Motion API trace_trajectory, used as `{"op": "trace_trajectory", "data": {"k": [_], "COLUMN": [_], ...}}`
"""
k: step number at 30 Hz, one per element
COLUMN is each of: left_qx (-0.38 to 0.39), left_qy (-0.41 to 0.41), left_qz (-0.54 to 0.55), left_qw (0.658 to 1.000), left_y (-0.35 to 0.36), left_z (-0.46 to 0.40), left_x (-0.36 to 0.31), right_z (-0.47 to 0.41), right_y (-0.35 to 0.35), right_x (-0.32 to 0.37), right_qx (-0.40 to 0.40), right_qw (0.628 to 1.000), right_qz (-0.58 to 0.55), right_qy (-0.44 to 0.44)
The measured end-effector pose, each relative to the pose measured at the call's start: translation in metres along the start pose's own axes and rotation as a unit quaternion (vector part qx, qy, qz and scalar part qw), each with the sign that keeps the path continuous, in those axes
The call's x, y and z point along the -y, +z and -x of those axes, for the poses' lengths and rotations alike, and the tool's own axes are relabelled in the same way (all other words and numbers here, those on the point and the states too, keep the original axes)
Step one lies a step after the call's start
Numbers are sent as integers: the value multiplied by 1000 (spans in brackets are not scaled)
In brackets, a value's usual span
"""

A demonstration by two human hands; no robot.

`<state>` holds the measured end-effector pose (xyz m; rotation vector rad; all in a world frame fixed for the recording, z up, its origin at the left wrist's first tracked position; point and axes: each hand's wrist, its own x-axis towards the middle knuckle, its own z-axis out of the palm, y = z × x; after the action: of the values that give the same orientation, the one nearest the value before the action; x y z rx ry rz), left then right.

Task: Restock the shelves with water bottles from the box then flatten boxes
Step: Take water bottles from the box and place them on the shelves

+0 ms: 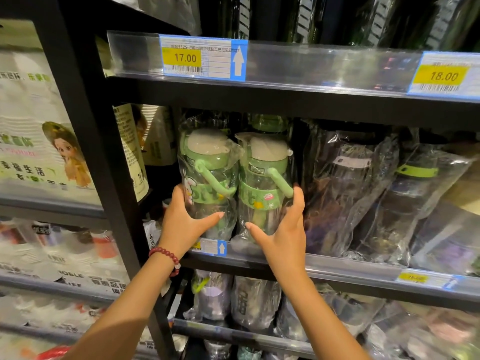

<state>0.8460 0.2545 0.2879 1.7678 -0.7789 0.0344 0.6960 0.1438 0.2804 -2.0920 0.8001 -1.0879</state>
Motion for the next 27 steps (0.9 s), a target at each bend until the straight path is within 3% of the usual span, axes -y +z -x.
{"op": "trace_trajectory", "data": {"k": [12,20,27], "left_qx": [12,14,-31], "left_qy": [-8,-21,-22], "left_qz": [-3,-17,-85], "left_qw": [1000,1000,996], "left_y": [-1,-2,1], "left_z": [-3,0,15], "left_x": [1,-4,-13], "right_z": [3,6,16], "right_y": [1,-9,-34], "right_x": [3,3,-3], "right_qx": [-18,29,68], "right_qw": [1000,1000,997], "right_qz": [23,-7,13], "right_qy": [-7,-6,-31]}}
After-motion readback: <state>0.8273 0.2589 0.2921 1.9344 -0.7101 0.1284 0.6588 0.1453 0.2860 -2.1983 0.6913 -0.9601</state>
